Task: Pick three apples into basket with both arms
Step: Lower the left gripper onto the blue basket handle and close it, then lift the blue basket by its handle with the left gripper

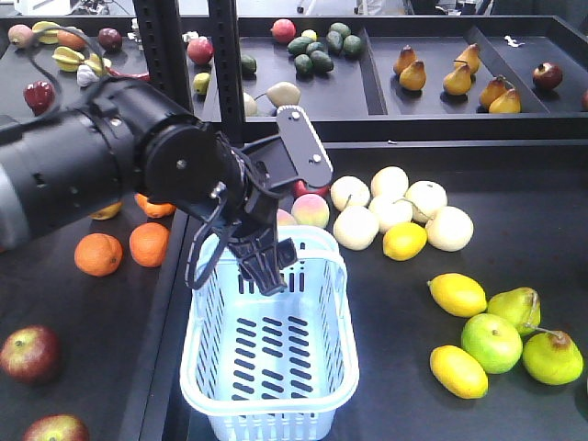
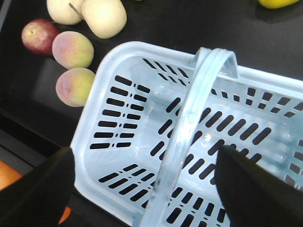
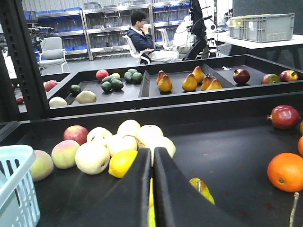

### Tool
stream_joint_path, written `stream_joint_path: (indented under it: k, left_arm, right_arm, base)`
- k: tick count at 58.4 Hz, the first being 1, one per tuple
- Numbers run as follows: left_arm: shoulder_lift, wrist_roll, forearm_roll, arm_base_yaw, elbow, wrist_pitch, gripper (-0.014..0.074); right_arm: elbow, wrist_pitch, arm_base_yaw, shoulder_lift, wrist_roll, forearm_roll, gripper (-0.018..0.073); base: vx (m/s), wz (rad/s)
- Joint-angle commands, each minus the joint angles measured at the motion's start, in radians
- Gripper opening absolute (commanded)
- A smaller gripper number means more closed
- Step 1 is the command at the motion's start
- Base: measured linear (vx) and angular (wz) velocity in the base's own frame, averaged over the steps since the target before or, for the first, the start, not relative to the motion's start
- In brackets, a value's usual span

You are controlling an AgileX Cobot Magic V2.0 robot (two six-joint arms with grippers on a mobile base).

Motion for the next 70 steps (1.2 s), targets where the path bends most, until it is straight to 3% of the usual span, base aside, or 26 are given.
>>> stream_joint_path:
  k: [1, 45, 54, 70]
  left_arm:
    - [-0.022, 0.001, 0.004, -0.005, -0.029, -0.058, 0.0569]
    - [0.066, 0.016, 0.014, -0.005, -0.029, -0.084, 0.0545]
    - [0.066, 0.016, 0.012, -0.005, -0.029, -0.085, 0.0423]
    - [0.061, 0.016, 0.012, -0.005, -0.03, -0.071, 0.002]
  right_arm:
    - [0.013, -0.074, -0.003, -0.012, -0.008, -0.008, -0.0005]
    - [0.013, -0.074, -0.003, -0.012, -0.008, -0.008, -0.0005]
    - [0.013, -0.074, -0.003, -0.012, -0.008, -0.008, -0.0005]
    - [0.013, -0.074, -0.003, -0.012, -0.008, -0.008, -0.0005]
  base:
    - [0.0, 0.0]
    - [0.0, 0.0]
    - [0.0, 0.0]
    - [0.0, 0.0]
